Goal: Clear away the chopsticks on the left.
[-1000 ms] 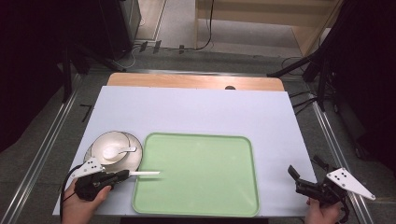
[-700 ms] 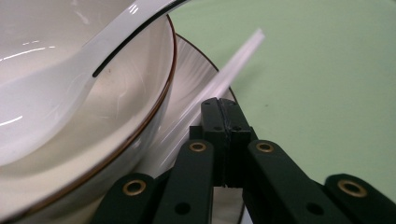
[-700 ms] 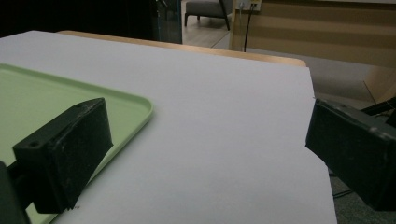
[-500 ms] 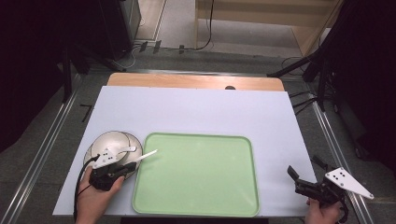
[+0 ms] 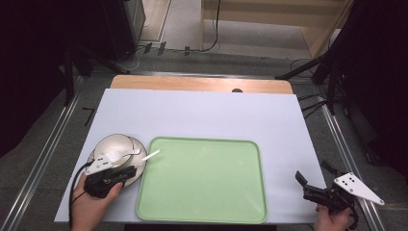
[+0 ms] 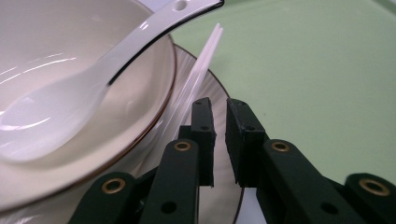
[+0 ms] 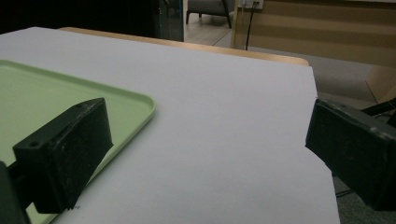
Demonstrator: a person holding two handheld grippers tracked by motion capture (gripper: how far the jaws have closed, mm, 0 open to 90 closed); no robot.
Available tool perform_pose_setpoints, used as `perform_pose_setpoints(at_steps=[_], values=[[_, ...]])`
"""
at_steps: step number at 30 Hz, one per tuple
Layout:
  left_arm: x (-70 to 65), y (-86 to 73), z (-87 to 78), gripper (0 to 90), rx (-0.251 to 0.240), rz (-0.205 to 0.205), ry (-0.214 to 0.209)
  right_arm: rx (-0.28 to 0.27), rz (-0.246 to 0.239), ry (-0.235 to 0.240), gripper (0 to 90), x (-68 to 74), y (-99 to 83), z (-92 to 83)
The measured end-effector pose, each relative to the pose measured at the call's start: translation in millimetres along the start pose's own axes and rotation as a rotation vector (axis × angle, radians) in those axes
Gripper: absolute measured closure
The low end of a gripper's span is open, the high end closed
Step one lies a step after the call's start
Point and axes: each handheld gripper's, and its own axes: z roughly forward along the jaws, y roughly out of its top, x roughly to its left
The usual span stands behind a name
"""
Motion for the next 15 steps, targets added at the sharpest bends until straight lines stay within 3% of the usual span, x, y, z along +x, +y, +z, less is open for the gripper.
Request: perform_pose_setpoints(at_steps=[2, 4, 7, 15], values=[[9.5, -3.9, -15.1, 82.0, -0.005, -0.022, -0.007, 0.004, 0.006, -0.001, 0.8, -0.1, -0.2, -0.3], [17.0, -7.8, -27.2, 82.1, 0.005, -0.015, 0.017, 0.008, 0.007, 0.000, 0.8, -0.6, -0.4, -0.3], [24.6, -13.0, -38.5, 82.2, 0.016, 0.003, 0.005, 0.010, 0.008, 0.001, 0.8, -0.5, -0.2, 0.3], [26.7, -16.3, -35.7, 81.1, 0.056, 0.025, 0.024, 0.027, -0.006, 0.002, 0.9, 2.2, 0.0, 2.6]])
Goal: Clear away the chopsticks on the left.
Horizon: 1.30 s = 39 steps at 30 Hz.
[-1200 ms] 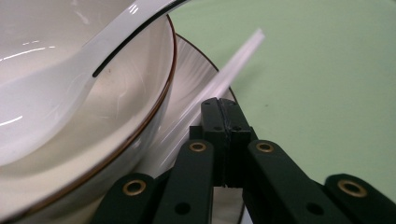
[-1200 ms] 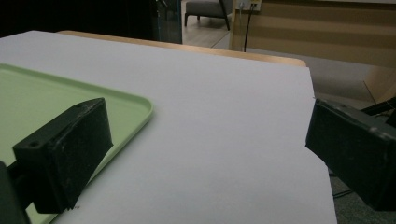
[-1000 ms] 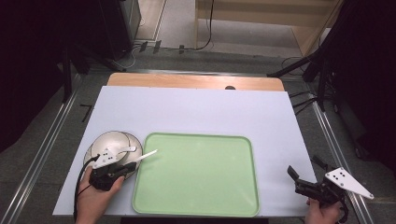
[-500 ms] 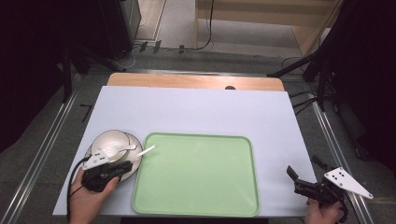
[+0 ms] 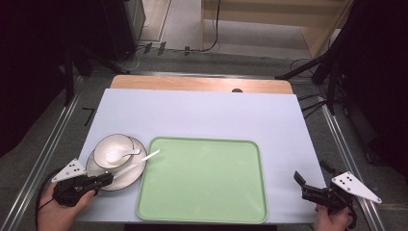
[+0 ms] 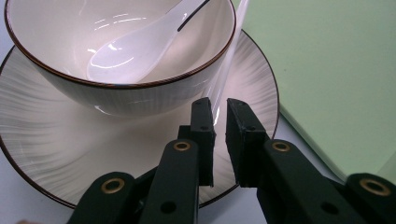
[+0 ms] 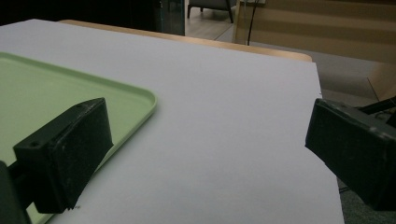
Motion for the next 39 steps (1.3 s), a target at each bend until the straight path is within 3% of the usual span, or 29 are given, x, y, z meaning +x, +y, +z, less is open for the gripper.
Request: perform_pose_setpoints(at_steps=[4, 7, 14, 24, 28, 33, 39], values=[[0.1, 0.0, 2.1, 79.2, 0.002, 0.001, 0.013, 0.002, -0.005, -0.004, 3.7, 0.2, -0.2, -0.1], [0.4, -0.2, 2.5, 79.0, -0.001, 0.000, 0.006, 0.003, -0.003, -0.004, 14.0, -0.8, -0.5, -0.6], [-3.9, -0.4, 12.0, 78.9, 0.049, 0.020, 0.008, 0.011, -0.003, -0.008, 13.3, -0.4, -0.8, 0.0], [-6.2, 1.2, 24.4, 78.7, 0.071, 0.023, -0.037, 0.009, -0.004, -0.009, 13.3, -0.4, -1.0, 0.0], [-8.8, 1.6, 29.2, 81.1, 0.102, 0.047, -0.038, 0.009, -0.003, -0.009, 13.3, -0.5, -1.1, -0.1], [-12.6, 3.7, 31.7, 84.6, 0.108, 0.082, -0.031, 0.009, -0.003, -0.010, 13.3, -0.8, -1.0, -0.1], [-14.5, 5.9, 29.6, 84.9, 0.096, 0.088, -0.040, 0.007, -0.005, -0.011, 13.3, -1.2, -1.0, -0.9]])
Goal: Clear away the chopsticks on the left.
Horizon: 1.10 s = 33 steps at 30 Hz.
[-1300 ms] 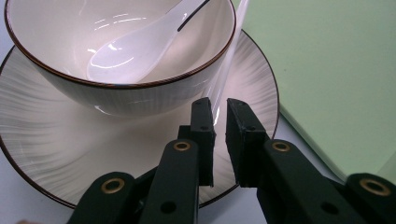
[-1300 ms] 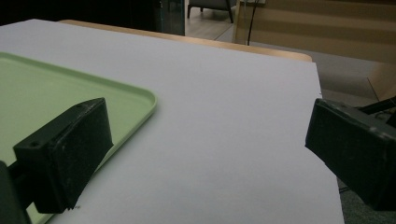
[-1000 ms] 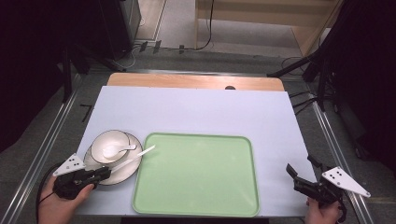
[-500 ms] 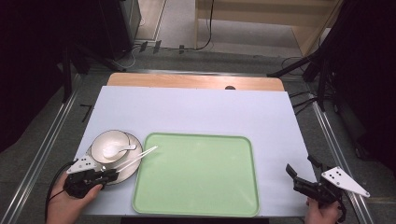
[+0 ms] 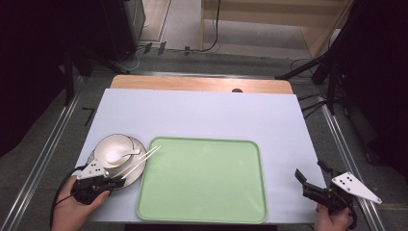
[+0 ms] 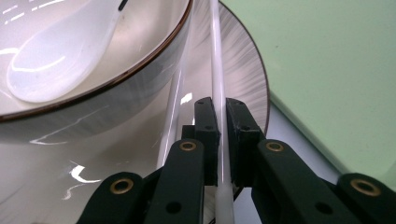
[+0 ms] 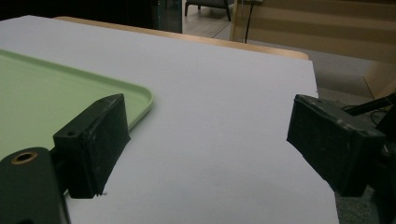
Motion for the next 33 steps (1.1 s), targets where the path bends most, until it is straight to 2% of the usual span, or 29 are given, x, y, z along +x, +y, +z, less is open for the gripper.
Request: perform_pose_setpoints(at_steps=[11, 16, 21, 26, 33], values=[[-18.4, 12.7, -8.9, 85.0, -0.094, -0.012, -0.026, -0.003, 0.001, -0.002, 13.3, -0.4, 0.4, -0.5], [-36.7, 21.9, 3.5, 85.0, -0.114, -0.042, -0.071, -0.008, 0.006, 0.001, 13.3, -0.4, 0.7, -0.4], [-51.2, 25.6, 22.3, 85.0, -0.093, -0.080, -0.100, -0.010, 0.012, 0.000, 13.3, -0.9, 0.6, -0.4], [-63.5, 28.3, 40.5, 85.0, -0.092, -0.102, -0.104, -0.009, 0.007, 0.000, 13.3, -0.8, 0.8, -0.2], [-75.2, 29.2, 65.6, 85.0, -0.074, -0.105, -0.087, -0.014, 0.008, 0.002, 13.3, -1.1, 1.2, -0.1]])
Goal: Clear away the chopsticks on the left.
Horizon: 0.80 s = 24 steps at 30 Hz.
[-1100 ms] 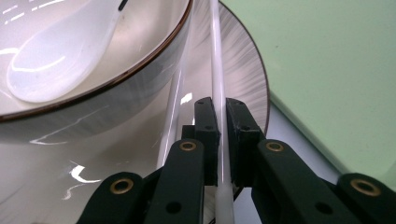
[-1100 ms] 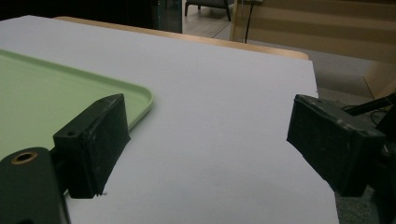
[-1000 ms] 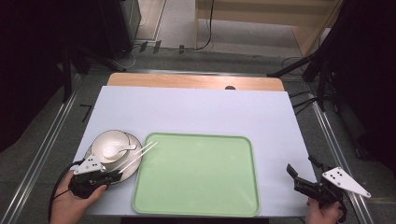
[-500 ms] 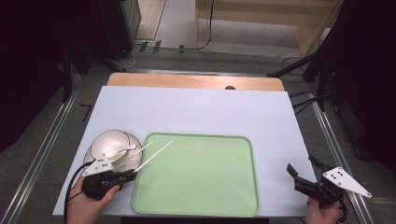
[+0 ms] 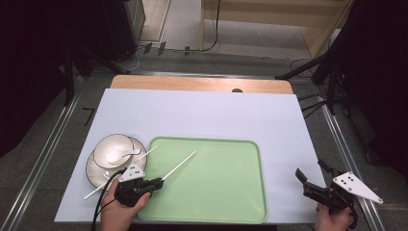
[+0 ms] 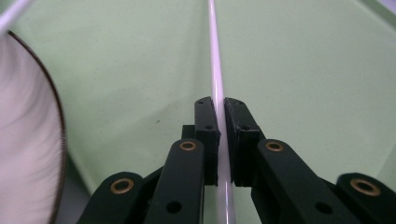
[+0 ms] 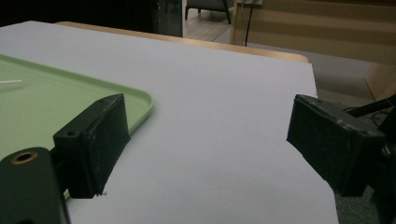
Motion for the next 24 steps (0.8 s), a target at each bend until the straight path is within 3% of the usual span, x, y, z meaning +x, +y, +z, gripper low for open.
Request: perform_pose_setpoints(at_steps=[3, 5, 7, 10, 13, 16, 18, 20, 24], values=[[-1.5, -3.0, 6.8, 84.9, 0.026, 0.008, 0.013, 0.002, 0.002, 0.000, 13.3, -0.1, 0.0, -0.3], [-1.4, -3.6, 7.0, 84.5, 0.021, -0.014, 0.006, 0.000, 0.000, -0.001, 13.3, -0.6, 0.0, -0.7], [-3.0, -3.9, 7.2, 83.9, 0.018, -0.008, 0.016, -0.002, 0.000, -0.001, 13.3, -1.3, -0.1, -1.1], [-1.1, -5.2, 6.7, 75.0, 0.008, -0.023, -0.029, -0.001, 0.003, -0.004, 13.3, -1.7, 0.0, -1.5], [-0.6, -5.4, 5.3, 70.8, 0.003, -0.008, -0.014, -0.002, 0.001, -0.005, 13.3, -1.5, 0.2, -1.9], [-0.7, -3.7, 4.6, 68.1, 0.001, -0.018, -0.011, -0.002, -0.003, -0.006, 13.3, -1.8, 0.4, -2.0], [-2.6, 0.5, 4.7, 70.1, -0.014, -0.020, -0.016, 0.000, 0.001, -0.009, 13.3, -2.2, 0.4, -2.5], [-6.5, 7.8, 6.7, 75.5, -0.036, 0.002, 0.002, -0.003, 0.001, -0.010, 13.3, -3.4, 0.4, -2.7], [-18.7, 20.8, 19.8, 88.4, -0.012, 0.033, 0.003, -0.003, 0.001, -0.010, 13.3, -4.5, -0.1, -2.8]])
